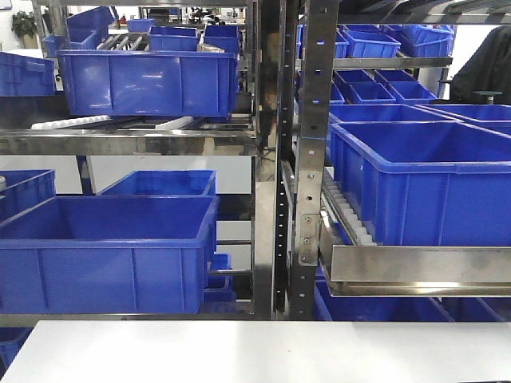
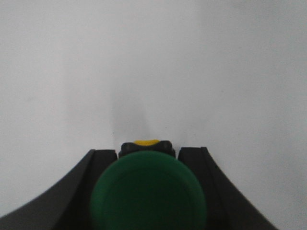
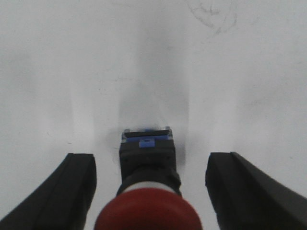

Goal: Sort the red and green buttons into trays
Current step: 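Lift both held buttons off the table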

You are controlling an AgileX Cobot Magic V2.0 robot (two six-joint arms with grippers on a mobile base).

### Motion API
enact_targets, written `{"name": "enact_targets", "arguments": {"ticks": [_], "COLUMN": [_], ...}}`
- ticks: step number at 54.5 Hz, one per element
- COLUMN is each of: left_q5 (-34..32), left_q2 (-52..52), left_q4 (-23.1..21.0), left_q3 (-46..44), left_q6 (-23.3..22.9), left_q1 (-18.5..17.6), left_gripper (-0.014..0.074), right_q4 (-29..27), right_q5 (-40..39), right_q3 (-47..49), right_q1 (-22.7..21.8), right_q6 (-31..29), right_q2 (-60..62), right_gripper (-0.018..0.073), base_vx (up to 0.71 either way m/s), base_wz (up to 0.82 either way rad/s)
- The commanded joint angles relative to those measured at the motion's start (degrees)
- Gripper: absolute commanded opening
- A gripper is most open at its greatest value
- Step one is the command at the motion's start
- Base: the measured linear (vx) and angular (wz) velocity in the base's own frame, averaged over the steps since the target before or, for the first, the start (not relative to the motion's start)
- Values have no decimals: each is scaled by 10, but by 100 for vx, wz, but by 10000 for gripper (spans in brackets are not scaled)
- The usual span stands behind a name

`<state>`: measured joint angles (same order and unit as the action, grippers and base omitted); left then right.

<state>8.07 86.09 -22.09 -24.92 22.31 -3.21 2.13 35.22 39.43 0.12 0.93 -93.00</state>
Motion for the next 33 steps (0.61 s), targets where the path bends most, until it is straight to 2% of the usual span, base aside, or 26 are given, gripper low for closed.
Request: {"name": "enact_targets", "arguments": {"ticks": [1, 10, 33], "left_q5": [-28, -28, -28], "left_q2": [-14, -14, -17], "left_q4": [-3, -3, -4], "left_q3": [-13, -13, -15], "left_q6": [-1, -1, -1], "left_q1": [-4, -4, -4], "left_gripper": [-6, -6, -6], "right_q4": [-2, -21, -21], "right_q5": [-13, -13, 9], "right_q3": [14, 14, 14], "right_q1": [-3, -3, -3], "right_q6": [-6, -6, -14], "right_q2": [12, 12, 18], "right_gripper": [474, 368, 57], "base_vx": [0, 0, 0], "base_wz": [0, 0, 0]}}
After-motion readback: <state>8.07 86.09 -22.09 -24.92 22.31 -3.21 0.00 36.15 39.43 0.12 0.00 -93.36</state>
